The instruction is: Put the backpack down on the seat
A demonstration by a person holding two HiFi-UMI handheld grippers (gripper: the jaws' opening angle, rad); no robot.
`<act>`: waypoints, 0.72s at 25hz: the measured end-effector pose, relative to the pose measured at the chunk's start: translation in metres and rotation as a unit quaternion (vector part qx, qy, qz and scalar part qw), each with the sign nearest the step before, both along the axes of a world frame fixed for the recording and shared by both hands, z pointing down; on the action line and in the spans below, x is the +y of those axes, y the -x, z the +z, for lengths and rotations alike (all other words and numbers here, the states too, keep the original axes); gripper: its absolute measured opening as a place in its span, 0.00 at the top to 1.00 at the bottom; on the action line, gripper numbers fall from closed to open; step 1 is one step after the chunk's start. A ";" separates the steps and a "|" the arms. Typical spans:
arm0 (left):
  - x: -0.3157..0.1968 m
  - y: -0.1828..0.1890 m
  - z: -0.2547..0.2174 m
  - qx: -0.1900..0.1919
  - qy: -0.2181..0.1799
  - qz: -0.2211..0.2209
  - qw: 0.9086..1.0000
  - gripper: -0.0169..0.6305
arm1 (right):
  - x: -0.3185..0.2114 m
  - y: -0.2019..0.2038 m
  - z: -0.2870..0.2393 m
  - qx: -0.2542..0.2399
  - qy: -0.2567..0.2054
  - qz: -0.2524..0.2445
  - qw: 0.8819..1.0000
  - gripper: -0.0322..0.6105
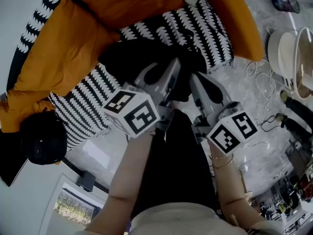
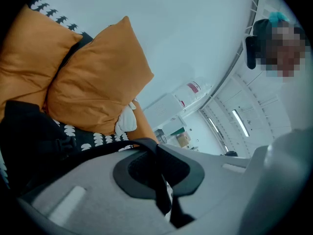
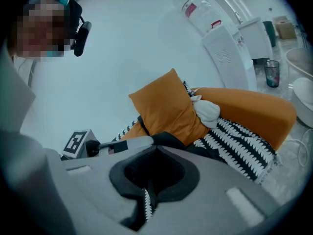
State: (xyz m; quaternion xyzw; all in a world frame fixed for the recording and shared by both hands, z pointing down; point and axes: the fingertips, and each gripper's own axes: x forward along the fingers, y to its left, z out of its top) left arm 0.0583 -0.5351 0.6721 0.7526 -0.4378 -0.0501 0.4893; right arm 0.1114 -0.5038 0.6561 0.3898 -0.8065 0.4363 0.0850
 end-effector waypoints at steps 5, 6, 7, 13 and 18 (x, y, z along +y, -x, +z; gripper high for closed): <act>0.010 -0.005 0.017 0.003 0.039 0.040 0.998 0.90 | 0.007 0.012 0.005 -0.002 0.013 -0.001 1.000 0.95; 0.012 -0.005 0.019 0.001 0.046 0.045 0.998 0.85 | 0.009 0.013 0.005 -0.002 0.015 -0.001 1.000 0.95; 0.014 -0.006 0.021 -0.002 0.052 0.048 0.997 0.82 | 0.011 0.015 0.007 -0.001 0.018 -0.001 1.000 0.95; 0.019 0.000 0.028 -0.027 0.074 0.041 0.996 0.69 | 0.017 0.022 0.028 -0.015 0.063 -0.006 0.998 0.95; 0.025 -0.001 0.023 -0.028 0.070 0.041 0.996 0.65 | 0.025 0.015 0.034 -0.003 0.069 0.016 0.997 0.95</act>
